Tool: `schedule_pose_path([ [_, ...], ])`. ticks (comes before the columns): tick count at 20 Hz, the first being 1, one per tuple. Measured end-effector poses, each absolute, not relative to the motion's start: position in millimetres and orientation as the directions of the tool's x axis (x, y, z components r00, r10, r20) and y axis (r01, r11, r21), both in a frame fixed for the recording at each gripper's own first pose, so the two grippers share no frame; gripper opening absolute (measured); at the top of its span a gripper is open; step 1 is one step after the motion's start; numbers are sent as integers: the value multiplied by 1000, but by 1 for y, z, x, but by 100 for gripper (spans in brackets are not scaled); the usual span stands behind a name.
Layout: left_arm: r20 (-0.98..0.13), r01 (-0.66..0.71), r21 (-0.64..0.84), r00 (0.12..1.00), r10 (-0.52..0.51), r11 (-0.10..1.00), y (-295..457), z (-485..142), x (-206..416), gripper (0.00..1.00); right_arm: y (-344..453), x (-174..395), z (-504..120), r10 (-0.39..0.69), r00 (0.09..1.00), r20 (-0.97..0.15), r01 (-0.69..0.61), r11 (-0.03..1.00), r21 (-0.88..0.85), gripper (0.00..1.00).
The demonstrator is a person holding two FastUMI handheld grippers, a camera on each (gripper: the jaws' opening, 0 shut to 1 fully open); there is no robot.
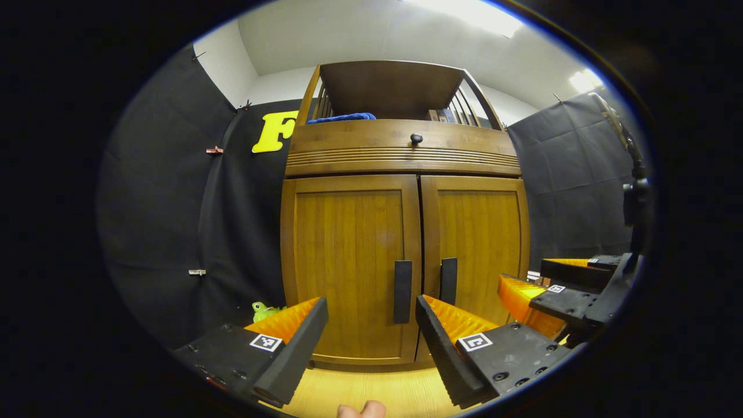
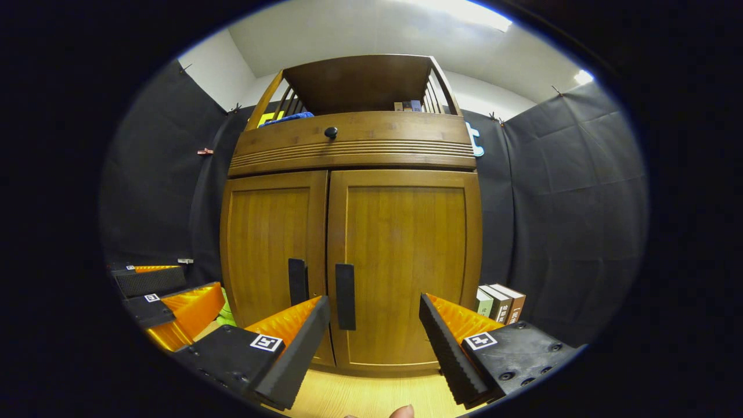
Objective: Open the right door of the double-door shoe cabinet with the right hand, and open the left door with the left hand.
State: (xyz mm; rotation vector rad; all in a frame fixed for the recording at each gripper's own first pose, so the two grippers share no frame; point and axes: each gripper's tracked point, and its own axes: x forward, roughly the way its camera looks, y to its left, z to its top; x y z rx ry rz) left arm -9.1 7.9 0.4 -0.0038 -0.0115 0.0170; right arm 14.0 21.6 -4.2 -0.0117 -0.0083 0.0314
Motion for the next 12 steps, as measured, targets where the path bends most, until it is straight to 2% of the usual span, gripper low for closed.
schedule_pose_path([
  [3,13,-41,11,999,41,999,9,-4,-11,93,31,37,-16,43,999,0,-43,998,-37,97],
  [5,5,-55,28,998,55,998,10,-10,-14,96,39,51,-30,63,998,-19,-63,998,3,98],
  [6,4,-58,32,998,58,998,10,-12,-16,95,44,62,-36,64,998,-28,-63,998,18,98],
  [12,-13,-27,27,1000,28,999,10,-35,-37,94,55,116,-67,50,998,-45,-50,999,-9,98],
])
